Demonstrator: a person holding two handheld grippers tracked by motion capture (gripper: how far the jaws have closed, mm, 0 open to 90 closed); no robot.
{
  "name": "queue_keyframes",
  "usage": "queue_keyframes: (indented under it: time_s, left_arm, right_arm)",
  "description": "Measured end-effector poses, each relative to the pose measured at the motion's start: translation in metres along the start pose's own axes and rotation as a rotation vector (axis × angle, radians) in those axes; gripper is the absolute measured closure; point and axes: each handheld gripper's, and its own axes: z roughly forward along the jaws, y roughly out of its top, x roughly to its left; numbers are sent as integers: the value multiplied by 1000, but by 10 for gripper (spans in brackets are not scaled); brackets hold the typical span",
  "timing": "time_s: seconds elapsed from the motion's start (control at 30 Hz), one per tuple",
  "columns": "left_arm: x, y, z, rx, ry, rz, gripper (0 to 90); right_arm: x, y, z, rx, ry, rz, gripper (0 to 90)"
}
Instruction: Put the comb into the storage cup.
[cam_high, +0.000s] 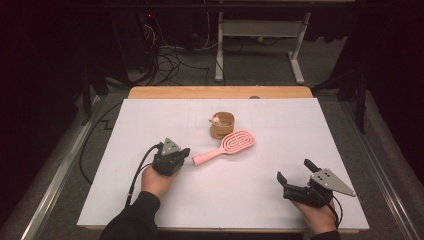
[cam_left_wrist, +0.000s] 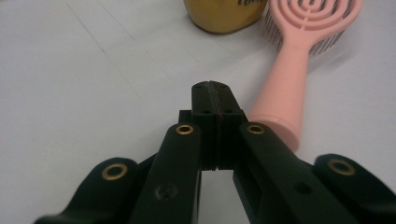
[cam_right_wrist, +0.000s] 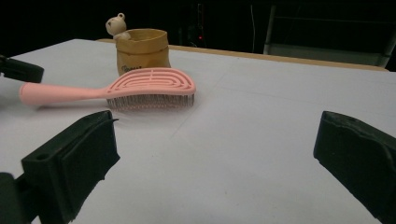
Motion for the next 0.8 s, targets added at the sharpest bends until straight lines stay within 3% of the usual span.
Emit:
queue_keyframes:
  time_s: [0.07, 0.47, 0.8]
  left_arm:
    - [-1, 0, 5, 16, -20, -10, 888]
    - [-24, -1, 4, 19, -102, 60, 888]
    - [-42, -3, 0, 18, -150, 91, 888]
  right_arm:
    - [-1, 0, 0, 2, -2, 3, 2]
    - [-1, 0, -2, -2, -4, 8, 2]
    - [-1, 0, -3, -2, -5, 8, 2]
